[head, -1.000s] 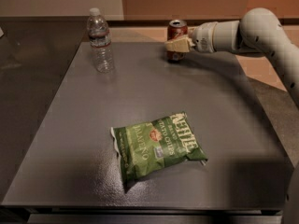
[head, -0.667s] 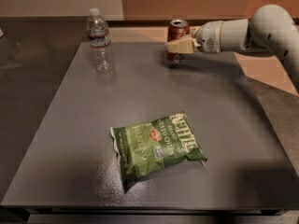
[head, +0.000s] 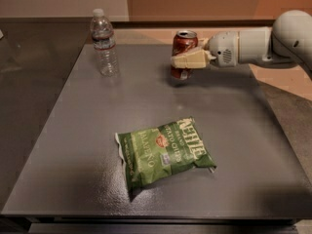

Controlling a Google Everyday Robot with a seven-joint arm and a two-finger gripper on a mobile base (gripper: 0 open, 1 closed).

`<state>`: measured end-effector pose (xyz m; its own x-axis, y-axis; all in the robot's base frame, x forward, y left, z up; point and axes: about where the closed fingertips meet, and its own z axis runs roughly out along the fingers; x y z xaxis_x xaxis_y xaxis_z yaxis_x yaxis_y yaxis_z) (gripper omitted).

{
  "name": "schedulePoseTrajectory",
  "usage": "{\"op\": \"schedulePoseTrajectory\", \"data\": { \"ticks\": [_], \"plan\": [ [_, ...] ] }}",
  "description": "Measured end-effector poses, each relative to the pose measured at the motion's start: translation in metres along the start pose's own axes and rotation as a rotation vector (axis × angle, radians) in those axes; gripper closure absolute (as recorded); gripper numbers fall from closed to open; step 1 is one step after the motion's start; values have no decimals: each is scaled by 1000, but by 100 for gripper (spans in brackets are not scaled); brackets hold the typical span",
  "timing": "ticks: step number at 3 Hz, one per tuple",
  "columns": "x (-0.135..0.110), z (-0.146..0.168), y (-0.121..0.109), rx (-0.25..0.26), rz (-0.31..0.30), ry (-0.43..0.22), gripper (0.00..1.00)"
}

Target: Move coke can near green jalapeno chip bag

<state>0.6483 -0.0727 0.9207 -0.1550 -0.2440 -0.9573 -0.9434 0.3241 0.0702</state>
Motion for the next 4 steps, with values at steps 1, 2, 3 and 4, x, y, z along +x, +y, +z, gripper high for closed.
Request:
{"op": "schedulePoseTrajectory", "data": {
  "ticks": [1,2,3,4],
  "plan": [
    [10,-3,37,-73,22,17,100],
    [15,-3,69,-119,-19,47,100],
    [20,1,95,-166,-69,68,100],
    [28,8,111,-204,-95,73,86]
  ]
}}
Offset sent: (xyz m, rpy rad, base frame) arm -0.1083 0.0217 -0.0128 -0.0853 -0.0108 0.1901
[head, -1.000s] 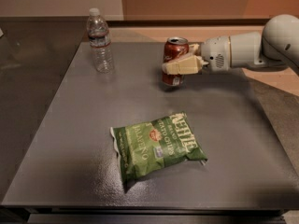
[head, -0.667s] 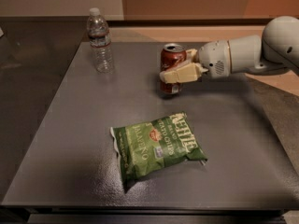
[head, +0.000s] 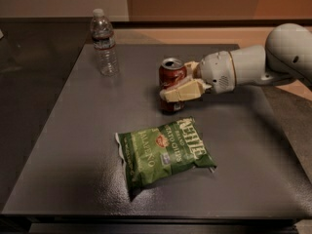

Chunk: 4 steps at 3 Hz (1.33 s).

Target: Move coke can near green jalapeno chip bag

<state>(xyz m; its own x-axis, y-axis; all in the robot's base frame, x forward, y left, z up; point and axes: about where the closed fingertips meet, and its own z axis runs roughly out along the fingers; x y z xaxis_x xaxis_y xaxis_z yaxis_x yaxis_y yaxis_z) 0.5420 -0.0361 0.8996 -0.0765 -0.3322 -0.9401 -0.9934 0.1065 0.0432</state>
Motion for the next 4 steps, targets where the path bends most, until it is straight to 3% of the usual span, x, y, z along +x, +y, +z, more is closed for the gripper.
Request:
{"op": "schedulePoseTrajectory", "data": {
  "ticks": [3,4],
  "plan": [
    [6,27,10,-62,-38,-37,16],
    [5,29,11,-66,-38,-36,0]
  ]
}}
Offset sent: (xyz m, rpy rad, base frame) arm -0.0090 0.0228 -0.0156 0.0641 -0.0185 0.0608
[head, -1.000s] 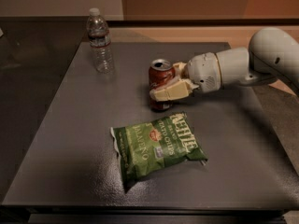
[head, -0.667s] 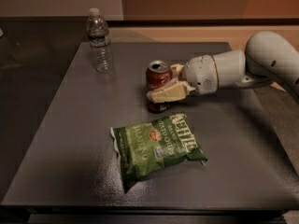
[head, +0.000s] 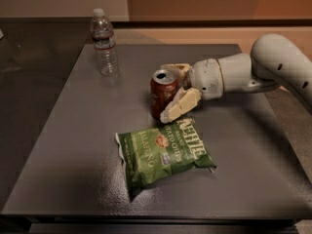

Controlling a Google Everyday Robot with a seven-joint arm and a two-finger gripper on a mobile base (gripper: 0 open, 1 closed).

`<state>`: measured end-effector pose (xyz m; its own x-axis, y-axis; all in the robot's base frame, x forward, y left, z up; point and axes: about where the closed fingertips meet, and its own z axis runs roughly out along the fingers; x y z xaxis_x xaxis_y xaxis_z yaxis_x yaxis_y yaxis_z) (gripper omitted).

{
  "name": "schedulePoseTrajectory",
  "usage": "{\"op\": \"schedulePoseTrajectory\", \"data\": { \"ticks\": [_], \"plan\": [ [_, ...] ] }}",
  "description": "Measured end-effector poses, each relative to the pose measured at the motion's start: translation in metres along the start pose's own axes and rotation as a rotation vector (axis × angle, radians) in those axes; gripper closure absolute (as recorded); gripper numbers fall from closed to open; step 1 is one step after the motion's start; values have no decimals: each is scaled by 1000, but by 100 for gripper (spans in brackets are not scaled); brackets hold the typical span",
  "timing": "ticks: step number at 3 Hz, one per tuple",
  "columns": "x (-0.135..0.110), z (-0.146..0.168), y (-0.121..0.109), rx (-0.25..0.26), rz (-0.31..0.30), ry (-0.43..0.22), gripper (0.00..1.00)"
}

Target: Move coke can near green jalapeno chip bag

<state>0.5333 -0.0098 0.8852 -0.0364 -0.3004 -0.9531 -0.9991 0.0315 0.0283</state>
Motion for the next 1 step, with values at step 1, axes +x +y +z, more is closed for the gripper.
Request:
{"op": "schedulePoseTrajectory", "data": {
  "ticks": [1],
  "plan": [
    [0,0,0,0,0,0,0]
  ]
}}
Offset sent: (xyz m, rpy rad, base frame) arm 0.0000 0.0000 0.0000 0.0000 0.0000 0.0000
